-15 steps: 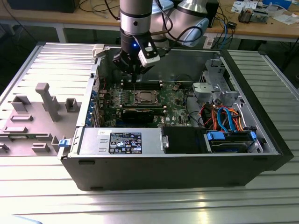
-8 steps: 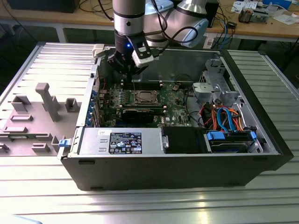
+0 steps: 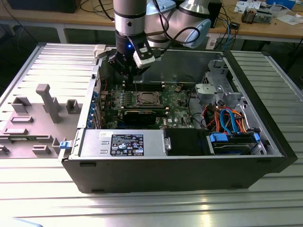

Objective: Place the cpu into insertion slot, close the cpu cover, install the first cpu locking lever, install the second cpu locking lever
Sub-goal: 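Install the first cpu locking lever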

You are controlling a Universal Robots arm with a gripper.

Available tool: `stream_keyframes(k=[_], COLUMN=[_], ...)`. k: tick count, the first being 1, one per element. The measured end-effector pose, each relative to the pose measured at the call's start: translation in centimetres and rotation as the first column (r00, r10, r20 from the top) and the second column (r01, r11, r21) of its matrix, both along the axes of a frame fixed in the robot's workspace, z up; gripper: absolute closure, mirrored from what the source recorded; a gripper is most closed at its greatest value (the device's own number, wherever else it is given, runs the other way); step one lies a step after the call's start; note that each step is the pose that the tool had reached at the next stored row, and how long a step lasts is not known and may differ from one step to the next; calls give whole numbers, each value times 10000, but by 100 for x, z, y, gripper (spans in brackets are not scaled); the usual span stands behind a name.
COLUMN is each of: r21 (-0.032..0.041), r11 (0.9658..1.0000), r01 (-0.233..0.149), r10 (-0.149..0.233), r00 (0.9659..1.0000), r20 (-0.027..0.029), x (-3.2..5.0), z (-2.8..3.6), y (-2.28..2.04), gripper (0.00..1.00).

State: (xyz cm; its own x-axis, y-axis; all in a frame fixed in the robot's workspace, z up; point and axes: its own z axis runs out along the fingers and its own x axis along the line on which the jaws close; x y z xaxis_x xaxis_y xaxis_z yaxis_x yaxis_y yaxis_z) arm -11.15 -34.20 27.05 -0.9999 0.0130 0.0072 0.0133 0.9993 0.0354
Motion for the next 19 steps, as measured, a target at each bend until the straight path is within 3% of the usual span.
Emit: stream_keyframes(k=[9,11,13,17,19], r21=[0,-1,0,0,-1], r11=[10000,9990,9987,9986,9985], r01=[-64,-449,-513,-526,-554], r10=[64,449,513,526,554], r00=[10000,9990,9987,9986,9985], r20=[0,-1,0,0,-1], x=[-36,-47,-80,-107,-107], z=[-1,-9,-15,-25,-40], y=[0,0,0,33,79], gripper=[89,89,89,89,89])
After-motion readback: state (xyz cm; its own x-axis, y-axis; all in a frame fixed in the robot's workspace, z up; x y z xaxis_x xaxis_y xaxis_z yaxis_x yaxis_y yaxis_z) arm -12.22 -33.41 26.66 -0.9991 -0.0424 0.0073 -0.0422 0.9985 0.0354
